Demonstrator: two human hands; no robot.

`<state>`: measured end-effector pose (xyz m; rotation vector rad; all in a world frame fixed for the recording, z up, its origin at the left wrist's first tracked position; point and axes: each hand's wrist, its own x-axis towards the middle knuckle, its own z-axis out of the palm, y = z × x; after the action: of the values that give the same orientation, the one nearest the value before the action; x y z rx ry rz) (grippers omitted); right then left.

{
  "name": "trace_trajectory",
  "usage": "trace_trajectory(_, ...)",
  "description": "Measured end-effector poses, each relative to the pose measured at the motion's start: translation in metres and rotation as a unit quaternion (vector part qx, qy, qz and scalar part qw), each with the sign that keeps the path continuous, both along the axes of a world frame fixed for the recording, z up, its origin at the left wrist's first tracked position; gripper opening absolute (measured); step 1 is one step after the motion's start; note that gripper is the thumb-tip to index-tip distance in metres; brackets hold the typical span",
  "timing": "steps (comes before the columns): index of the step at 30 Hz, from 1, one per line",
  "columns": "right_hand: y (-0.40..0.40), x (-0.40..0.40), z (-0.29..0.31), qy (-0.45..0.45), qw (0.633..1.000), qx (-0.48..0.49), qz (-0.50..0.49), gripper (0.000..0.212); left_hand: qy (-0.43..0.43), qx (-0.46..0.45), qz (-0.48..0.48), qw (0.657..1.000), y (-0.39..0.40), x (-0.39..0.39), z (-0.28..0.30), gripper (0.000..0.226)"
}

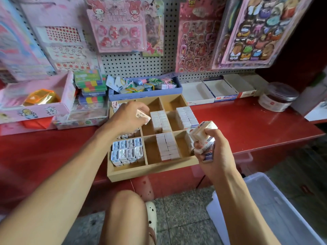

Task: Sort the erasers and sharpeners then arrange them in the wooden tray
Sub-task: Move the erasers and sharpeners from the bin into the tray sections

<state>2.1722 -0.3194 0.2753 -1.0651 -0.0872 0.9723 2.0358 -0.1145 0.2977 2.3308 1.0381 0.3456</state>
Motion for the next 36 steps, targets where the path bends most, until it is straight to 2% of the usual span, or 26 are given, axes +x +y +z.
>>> trace_trajectory(4, 0.008, -0.005, -0.005, 0.003, 1.000, -0.009, 0.005, 0.016, 0.088, -0.002, -0.061, 0.994, 0.012, -0.002, -0.001, 0.026)
trace_trajectory(8, 0.012, -0.005, -0.009, 0.000, 1.000, -0.023, 0.005, 0.018, 0.060, 0.037, -0.074, 0.995, 0.004, 0.011, -0.010, 0.029)
trace_trajectory(13, 0.013, -0.001, -0.016, -0.009, 0.999, -0.032, 0.000, 0.019, 0.055, 0.070, -0.107, 0.990, -0.002, 0.029, -0.030, 0.019)
trace_trajectory(17, 0.014, 0.004, -0.020, -0.005, 0.999, -0.036, 0.003, 0.018, 0.002, 0.001, -0.092, 0.996, 0.001, 0.030, -0.033, 0.004)
trace_trajectory(23, 0.011, 0.004, -0.019, 0.037, 0.999, -0.021, -0.005, 0.023, -0.002, -0.028, -0.097, 0.995, 0.003, 0.029, -0.036, 0.007)
trace_trajectory(26, 0.009, 0.003, -0.019, 0.046, 0.999, 0.003, 0.000, 0.038, 0.008, -0.029, -0.084, 0.996, 0.002, 0.029, -0.036, 0.014)
trace_trajectory(28, 0.006, 0.003, -0.018, 0.047, 0.999, 0.003, 0.000, 0.043, 0.025, 0.029, -0.066, 0.997, 0.001, 0.031, -0.034, 0.019)
trace_trajectory(30, 0.004, 0.005, -0.016, 0.035, 0.999, -0.010, 0.004, 0.029, -0.026, 0.096, -0.026, 0.995, -0.004, 0.034, -0.027, 0.015)
trace_trajectory(31, 0.003, 0.006, -0.015, 0.018, 1.000, -0.018, 0.010, 0.023, -0.079, 0.091, -0.019, 0.993, -0.009, 0.038, -0.022, 0.015)
trace_trajectory(33, 0.003, 0.006, -0.013, -0.033, 0.999, -0.021, 0.032, 0.016, -0.145, -0.013, -0.063, 0.987, -0.023, 0.046, -0.012, 0.019)
trace_trajectory(36, 0.003, 0.005, -0.005, -0.074, 0.996, 0.003, 0.051, 0.021, -0.145, -0.173, -0.190, 0.955, -0.046, 0.057, -0.001, 0.017)
